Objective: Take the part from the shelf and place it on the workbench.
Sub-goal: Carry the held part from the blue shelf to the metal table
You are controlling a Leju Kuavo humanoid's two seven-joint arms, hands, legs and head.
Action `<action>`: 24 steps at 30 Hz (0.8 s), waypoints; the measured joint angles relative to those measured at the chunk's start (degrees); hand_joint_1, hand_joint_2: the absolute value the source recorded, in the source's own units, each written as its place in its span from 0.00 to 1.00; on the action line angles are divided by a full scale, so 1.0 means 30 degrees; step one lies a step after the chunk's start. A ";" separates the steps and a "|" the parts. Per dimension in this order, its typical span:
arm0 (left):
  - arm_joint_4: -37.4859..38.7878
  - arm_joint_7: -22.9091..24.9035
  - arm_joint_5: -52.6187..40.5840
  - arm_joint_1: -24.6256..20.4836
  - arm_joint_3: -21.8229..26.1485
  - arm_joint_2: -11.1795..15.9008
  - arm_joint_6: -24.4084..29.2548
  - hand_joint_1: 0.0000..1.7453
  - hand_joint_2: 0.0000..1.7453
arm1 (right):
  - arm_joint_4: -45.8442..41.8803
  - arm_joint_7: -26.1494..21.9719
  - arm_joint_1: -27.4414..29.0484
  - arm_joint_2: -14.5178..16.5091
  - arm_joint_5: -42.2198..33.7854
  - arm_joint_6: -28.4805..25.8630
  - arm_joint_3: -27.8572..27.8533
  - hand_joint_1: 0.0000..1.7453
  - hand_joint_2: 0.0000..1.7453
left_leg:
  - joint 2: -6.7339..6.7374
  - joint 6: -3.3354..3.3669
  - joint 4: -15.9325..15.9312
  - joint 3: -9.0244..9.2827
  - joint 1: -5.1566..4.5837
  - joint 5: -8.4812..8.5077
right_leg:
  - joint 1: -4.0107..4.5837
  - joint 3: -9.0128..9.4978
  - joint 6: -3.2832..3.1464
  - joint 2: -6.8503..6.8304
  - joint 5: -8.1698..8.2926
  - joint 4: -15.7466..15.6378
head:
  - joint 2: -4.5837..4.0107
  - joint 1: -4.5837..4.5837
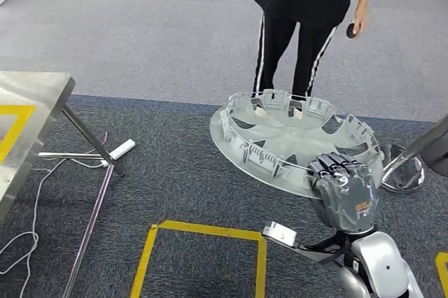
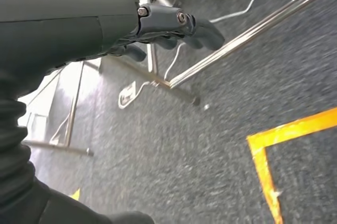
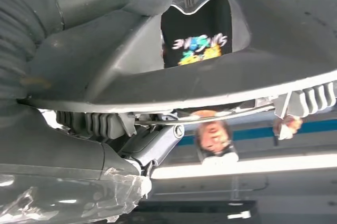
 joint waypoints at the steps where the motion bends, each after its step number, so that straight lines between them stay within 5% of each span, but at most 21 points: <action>1: -0.0002 0.0004 -0.0005 -0.0019 0.0005 0.0002 -0.0078 0.00 1.00 | -0.0078 0.0102 0.0211 -0.0018 0.0089 -0.0013 -0.0187 1.00 1.00 | 0.0472 0.0223 -0.1134 0.0632 -0.0216 0.0257 | 0.0049 0.0018 0.0021 -0.0229 -0.0027 -0.0010 | 0.0000 -0.0013; 3: -0.0002 0.0002 -0.0011 -0.0015 0.0020 -0.0024 -0.0250 0.00 1.00 | -0.0204 0.0244 0.0647 -0.0075 0.0184 -0.0042 -0.0620 1.00 1.00 | 0.0889 0.0439 -0.2167 0.1133 -0.0463 0.0303 | 0.0148 0.0049 0.0084 -0.0735 -0.0079 -0.0048 | -0.0002 -0.0022; 9: 0.0002 -0.0009 -0.0013 0.0069 0.0053 -0.0080 -0.0420 0.00 1.00 | -0.0310 0.0290 0.0980 -0.0139 0.0126 -0.0057 -0.0996 1.00 1.00 | 0.0409 0.0468 -0.2360 0.1125 -0.0423 0.0337 | 0.0178 0.0126 0.0162 -0.1199 -0.0109 -0.0163 | 0.0002 -0.0043; 10: 0.0002 -0.0014 -0.0015 0.0086 0.0071 -0.0100 -0.0447 0.00 1.00 | -0.0350 0.0297 0.1080 -0.0164 0.0099 -0.0065 -0.1106 1.00 1.00 | 0.0253 0.0485 -0.2459 0.1168 -0.0347 0.0389 | 0.0152 0.0044 0.0196 -0.0823 -0.0271 0.0012 | 0.0002 -0.0037; 13: -0.0002 -0.0036 -0.0020 0.0022 0.0115 -0.0291 -0.0523 0.00 1.00 | -0.0475 0.0334 0.1592 -0.0297 0.0033 -0.0127 -0.1705 1.00 1.00 | -0.0935 0.0533 -0.2640 0.1283 -0.0022 0.0536 | 0.0004 -0.2240 0.0505 0.1282 -0.2119 0.4596 | 0.0000 0.0078; 14: -0.0002 -0.0040 -0.0020 -0.0013 0.0117 -0.0346 -0.0541 0.00 1.00 | -0.0492 0.0339 0.1711 -0.0324 0.0028 -0.0140 -0.1847 1.00 1.00 | -0.1366 0.0506 -0.2605 0.1298 0.0072 0.0542 | -0.0062 -0.2743 0.0655 0.1593 -0.2252 0.5527 | 0.0002 0.0113; 16: -0.0002 -0.0040 -0.0020 -0.0016 0.0122 -0.0364 -0.0614 0.00 1.00 | -0.0510 0.0339 0.1788 -0.0330 0.0004 -0.0140 -0.1944 1.00 1.00 | -0.1949 0.0317 -0.2467 0.1315 0.0261 0.0509 | -0.0320 -0.1802 0.0990 0.1846 -0.0939 0.3439 | 0.0003 0.0116; 17: -0.0002 -0.0038 -0.0020 -0.0022 0.0126 -0.0328 -0.0680 0.00 1.00 | -0.0518 0.0332 0.1813 -0.0330 -0.0027 -0.0138 -0.1971 1.00 1.00 | -0.2238 0.0153 -0.2354 0.1274 0.0320 0.0482 | -0.0515 -0.1130 0.1263 0.2396 -0.0424 0.2044 | 0.0004 0.0158; 19: -0.0002 -0.0018 -0.0024 -0.0032 0.0133 -0.0280 -0.0838 0.00 1.00 | -0.0570 0.0304 0.1902 -0.0330 -0.0125 -0.0166 -0.2075 1.00 1.00 | -0.2747 -0.0128 -0.2108 0.1045 0.0370 0.0525 | -0.0800 -0.0250 0.1371 0.3277 -0.0055 0.0383 | 0.0004 0.0205; 20: 0.0000 0.0007 -0.0026 -0.0016 0.0135 -0.0262 -0.0913 0.00 1.00 | -0.0596 0.0275 0.1955 -0.0330 -0.0173 -0.0180 -0.2148 1.00 1.00 | -0.2965 -0.0232 -0.2049 0.0901 0.0368 0.0601 | -0.0813 -0.0182 0.1271 0.3450 -0.0148 0.0269 | 0.0004 0.0206; 22: 0.0004 0.0089 -0.0027 0.0055 0.0135 -0.0286 -0.1071 0.00 1.00 | -0.0641 0.0199 0.2070 -0.0330 -0.0249 -0.0199 -0.2312 1.00 1.00 | -0.3098 -0.0379 -0.1992 0.0672 0.0397 0.0653 | -0.0760 -0.0229 0.0896 0.2957 -0.0124 0.0410 | 0.0002 0.0131; 24: 0.0006 0.0147 -0.0029 0.0057 0.0135 -0.0322 -0.1197 0.00 1.00 | -0.0729 0.0122 0.2242 -0.0330 -0.0311 -0.0211 -0.2447 1.00 1.00 | -0.2205 -0.0522 -0.1125 0.0195 0.0359 0.0083 | -0.0695 -0.0246 0.0583 0.2420 -0.0118 0.0468 | 0.0002 0.0005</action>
